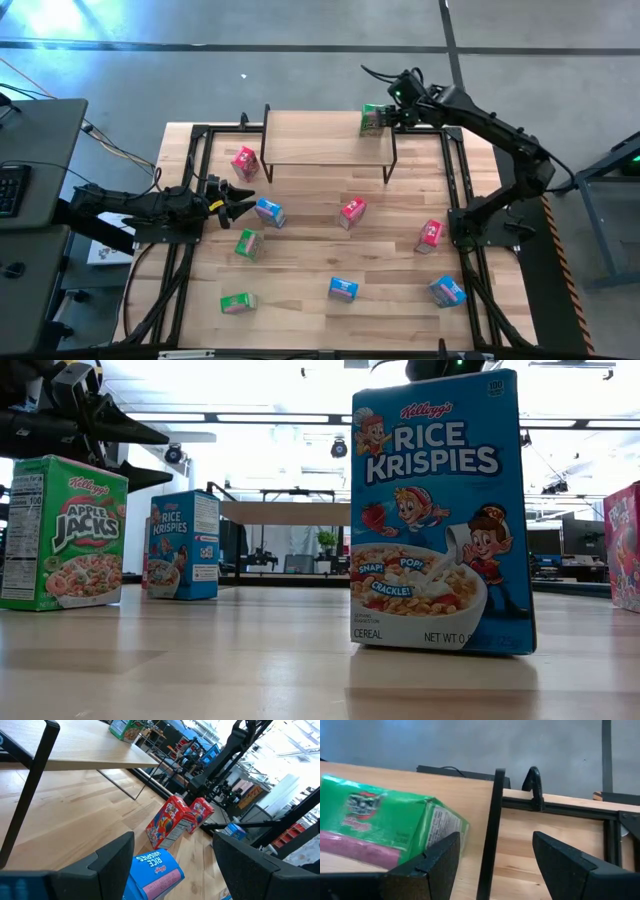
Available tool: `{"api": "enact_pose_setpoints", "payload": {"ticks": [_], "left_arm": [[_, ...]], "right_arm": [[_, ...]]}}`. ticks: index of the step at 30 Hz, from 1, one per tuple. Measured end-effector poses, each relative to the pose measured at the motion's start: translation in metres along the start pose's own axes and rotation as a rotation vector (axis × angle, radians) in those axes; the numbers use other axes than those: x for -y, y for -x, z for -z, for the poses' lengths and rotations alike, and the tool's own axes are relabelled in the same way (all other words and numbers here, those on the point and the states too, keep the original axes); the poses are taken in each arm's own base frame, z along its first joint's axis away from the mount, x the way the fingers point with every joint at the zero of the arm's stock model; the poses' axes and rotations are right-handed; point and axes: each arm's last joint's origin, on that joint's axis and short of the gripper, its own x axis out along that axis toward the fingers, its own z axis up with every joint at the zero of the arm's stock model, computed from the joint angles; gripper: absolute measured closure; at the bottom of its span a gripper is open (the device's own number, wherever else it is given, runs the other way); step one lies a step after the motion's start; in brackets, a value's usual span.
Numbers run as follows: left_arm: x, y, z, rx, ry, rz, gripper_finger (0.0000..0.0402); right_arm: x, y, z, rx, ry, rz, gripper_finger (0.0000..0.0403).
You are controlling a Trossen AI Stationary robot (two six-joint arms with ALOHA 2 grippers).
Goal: Stack cereal on shelf
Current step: Put the right green cereal box on the shelf
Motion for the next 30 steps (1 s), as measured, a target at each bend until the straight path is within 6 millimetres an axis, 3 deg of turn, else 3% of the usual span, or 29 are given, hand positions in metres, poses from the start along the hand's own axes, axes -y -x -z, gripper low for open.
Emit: {"api": "enact_pose_setpoints", "payload": {"ticks": [10,16,30], "left_arm": [[0.000,0.000,0.000,0.000,0.000,0.000,0.0139],[0.000,0.000,0.000,0.000,0.000,0.000,0.0139],[0.000,0.000,0.000,0.000,0.000,0.000,0.0139]], "right_arm": [[0.006,0.044,-0.015,0.019,0.008,0.035,0.0160],[-0.001,0.064,-0.005,-0.040,0.038,-0.017,0.0160],[-0.032,0.043,0.042,-0.113,0.008,-0.026,0.0160]]}}
